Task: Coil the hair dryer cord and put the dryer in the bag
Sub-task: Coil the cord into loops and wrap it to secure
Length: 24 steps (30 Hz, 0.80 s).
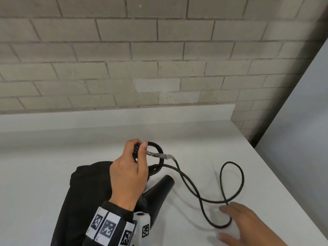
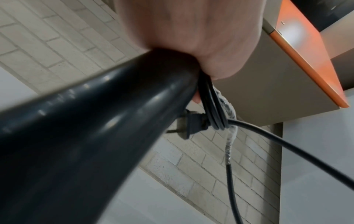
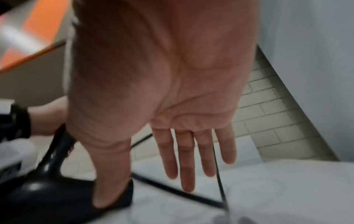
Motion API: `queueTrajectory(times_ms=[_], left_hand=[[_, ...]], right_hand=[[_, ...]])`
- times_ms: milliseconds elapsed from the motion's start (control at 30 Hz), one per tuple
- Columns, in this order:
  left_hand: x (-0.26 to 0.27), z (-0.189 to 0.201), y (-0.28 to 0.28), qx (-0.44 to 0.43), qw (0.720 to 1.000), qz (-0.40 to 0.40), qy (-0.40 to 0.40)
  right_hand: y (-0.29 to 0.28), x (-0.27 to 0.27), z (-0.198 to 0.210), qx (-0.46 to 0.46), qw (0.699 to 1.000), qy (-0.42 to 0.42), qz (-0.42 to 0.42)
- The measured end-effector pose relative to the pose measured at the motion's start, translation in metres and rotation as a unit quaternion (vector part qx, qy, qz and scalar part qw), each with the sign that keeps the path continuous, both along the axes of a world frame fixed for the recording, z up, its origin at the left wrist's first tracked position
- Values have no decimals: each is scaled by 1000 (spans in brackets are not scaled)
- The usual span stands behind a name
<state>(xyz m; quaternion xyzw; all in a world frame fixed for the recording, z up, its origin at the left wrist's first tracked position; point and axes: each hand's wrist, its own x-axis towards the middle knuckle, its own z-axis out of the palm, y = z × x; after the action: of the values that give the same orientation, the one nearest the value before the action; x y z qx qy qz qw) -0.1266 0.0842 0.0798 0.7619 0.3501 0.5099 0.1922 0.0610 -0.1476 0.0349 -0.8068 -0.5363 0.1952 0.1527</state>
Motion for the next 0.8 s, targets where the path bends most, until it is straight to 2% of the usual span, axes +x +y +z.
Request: queueTrajectory(times_ms=[67, 200, 300, 433, 600, 700, 800], left_hand=[[0, 1, -3, 2, 1000, -1, 0], [0, 3, -6, 6, 1000, 6, 7], [1, 4, -6, 8, 1000, 13, 14], [1, 4, -6, 9, 1000, 15, 21], [-1, 4, -3, 7, 1000, 23, 18], [-1, 3, -6, 18, 999, 15, 22], [0, 3, -12, 36, 999, 1, 29]], right_hand=[[18, -23, 8, 64, 998, 25, -12], [66, -60, 12, 179, 965, 185, -59], [96, -83, 17, 163, 930, 319, -87], [106, -97, 25, 123, 893, 418, -111], [81, -86, 45, 114, 930, 324, -133], [65, -73, 65, 126, 952, 237, -145], [51, -65, 81, 158, 961, 162, -159]])
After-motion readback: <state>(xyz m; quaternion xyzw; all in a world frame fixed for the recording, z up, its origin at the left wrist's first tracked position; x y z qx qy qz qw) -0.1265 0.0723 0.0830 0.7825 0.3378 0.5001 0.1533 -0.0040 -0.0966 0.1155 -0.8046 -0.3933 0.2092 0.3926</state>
